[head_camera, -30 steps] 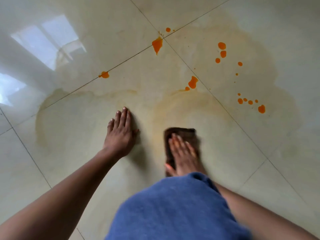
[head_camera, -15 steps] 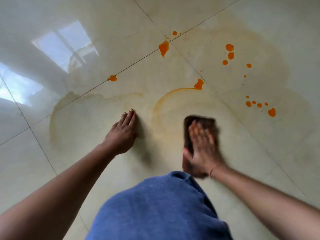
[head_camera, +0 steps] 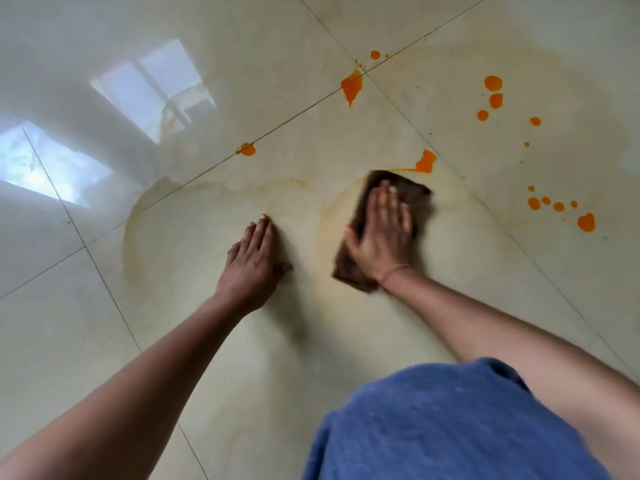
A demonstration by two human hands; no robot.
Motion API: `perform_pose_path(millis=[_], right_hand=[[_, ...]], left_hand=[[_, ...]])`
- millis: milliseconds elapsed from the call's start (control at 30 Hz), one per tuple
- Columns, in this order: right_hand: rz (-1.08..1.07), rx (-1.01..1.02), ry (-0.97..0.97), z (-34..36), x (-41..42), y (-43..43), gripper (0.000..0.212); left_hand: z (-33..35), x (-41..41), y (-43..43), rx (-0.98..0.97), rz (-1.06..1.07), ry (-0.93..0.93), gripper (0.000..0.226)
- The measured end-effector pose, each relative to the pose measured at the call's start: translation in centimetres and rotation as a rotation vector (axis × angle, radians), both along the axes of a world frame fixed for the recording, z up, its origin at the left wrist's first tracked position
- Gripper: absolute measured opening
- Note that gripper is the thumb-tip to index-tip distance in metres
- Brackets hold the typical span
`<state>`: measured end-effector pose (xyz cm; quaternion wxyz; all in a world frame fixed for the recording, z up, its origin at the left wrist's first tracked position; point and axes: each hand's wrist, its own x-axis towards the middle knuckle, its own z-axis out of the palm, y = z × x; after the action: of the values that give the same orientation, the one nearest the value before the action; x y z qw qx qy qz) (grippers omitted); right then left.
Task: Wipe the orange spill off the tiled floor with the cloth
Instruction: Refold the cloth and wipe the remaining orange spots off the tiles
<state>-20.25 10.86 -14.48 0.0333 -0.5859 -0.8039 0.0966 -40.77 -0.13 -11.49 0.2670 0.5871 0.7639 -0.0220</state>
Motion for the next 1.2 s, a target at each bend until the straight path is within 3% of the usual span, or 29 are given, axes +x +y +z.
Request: perform_pose_path(millis=[100, 200, 267, 367, 433, 567, 633, 767, 933, 1000, 1200], right_hand=[[0.321, -0.034, -0.021, -0.6, -2.4, -7.4, 0.084], [0.586, -0.058, -0.048, -0.1, 5.5, -11.1, 0.088], [0.461, -0.027, -0.025, -0.7, 5.6, -6.7, 0.085], [0.143, -0.032, 0.018, -0.3, -2.2, -0.5, 0.086], [0.262, -0.038, 0.035, -0.5, -4.9, -3.6, 0.086], [0.62, -0.103, 0.02, 0.1, 2.1, -11.1, 0.085], [0.56, -0.054, -0.006, -0.4, 2.4, -8.0, 0.084], [0.177, -0.08, 0.018, 0.0, -5.9, 0.1, 0.088], [0.616, -0.097, -0.048, 0.1, -7.3, -7.1, 0.088], [0.69, -0.075, -0.054, -0.1, -6.6, -4.9, 0.088], [0.406, -0.042, -0.129, -0.6, -18.8, 9.5, 0.089]], left_hand=[[0.3, -0.1, 0.1, -0.002, 0.003, -0.006, 0.079], [0.8, -0.3, 0.3, -0.035, -0.01, -0.03, 0.08], [0.8, -0.6, 0.2, -0.044, -0.022, -0.027, 0.081], [0.3, -0.9, 0.3, -0.022, -0.041, -0.03, 0.081], [0.5, -1.2, 0.2, -0.016, -0.051, -0.02, 0.08], [2.1, -2.2, -0.7, -0.042, -0.011, 0.071, 0.082], [3.4, -3.3, -0.8, -0.061, -0.013, 0.131, 0.082], [4.5, -8.0, 1.7, -0.016, -0.086, 0.21, 0.079], [4.2, -15.0, 6.7, -0.016, -0.153, 0.261, 0.078], [3.6, -16.9, 8.8, -0.04, -0.139, 0.258, 0.077], [-0.2, -22.0, 14.1, 0.128, -0.243, 0.138, 0.077]])
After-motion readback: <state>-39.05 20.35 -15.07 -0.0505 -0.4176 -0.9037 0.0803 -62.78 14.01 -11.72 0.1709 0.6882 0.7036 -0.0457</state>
